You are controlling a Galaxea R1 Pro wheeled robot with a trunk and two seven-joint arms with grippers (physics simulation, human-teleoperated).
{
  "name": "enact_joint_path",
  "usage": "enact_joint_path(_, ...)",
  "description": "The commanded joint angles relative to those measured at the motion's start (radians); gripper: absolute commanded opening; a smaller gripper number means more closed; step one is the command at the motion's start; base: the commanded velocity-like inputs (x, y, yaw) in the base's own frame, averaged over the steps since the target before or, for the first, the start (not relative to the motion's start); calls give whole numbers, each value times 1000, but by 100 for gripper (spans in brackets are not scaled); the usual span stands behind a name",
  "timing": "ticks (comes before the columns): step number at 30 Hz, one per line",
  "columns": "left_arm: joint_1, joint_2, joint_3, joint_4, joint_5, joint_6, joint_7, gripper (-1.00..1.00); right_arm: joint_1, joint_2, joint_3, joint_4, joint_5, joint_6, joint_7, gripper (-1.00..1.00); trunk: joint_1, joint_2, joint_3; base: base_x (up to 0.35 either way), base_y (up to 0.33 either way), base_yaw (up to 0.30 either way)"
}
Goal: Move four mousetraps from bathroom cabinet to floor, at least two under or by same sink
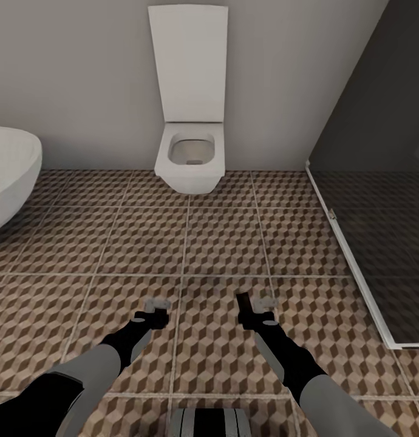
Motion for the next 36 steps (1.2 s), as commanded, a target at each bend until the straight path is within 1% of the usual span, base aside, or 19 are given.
enact_joint_path(1,0,0,-10,-2,8,6,9,-100,-1,-1,5,-1,-13,2,-10,-100,4,-8,-5,0,0,0)
enact_joint_path(6,0,1,-10,-2,7,4,8,-100,-1,-1,6,-1,-13,1,-10,-100,23,-43,-29,0,0,0)
enact_joint_path(9,0,3,-10,-2,7,-20,8,-100,-1,-1,6,-1,-13,1,-10,-100,23,-43,-34,0,0,0)
enact_joint_path(11,0,6,-10,-1,7,-70,8,-100,-1,-1,6,-1,-13,1,-10,-100,23,-43,-37,0,0,0)
enact_joint_path(13,1,7,-10,17,7,-141,8,-100,-1,-1,6,-1,-13,0,-9,-100,23,-43,-41,0,0,0)
enact_joint_path(17,5,4,-10,46,7,-183,8,-100,-1,-1,6,-1,-13,0,-9,-100,23,-43,-47,0,0,0)
enact_joint_path(24,6,3,-10,59,7,-198,8,-100,-1,-1,6,-1,-13,0,-9,-100,23,-43,-58,0,0,0)
enact_joint_path(36,6,3,-10,61,7,-199,8,-100,-1,-1,6,-1,-13,0,-9,-100,23,-43,-78,0,0,0)
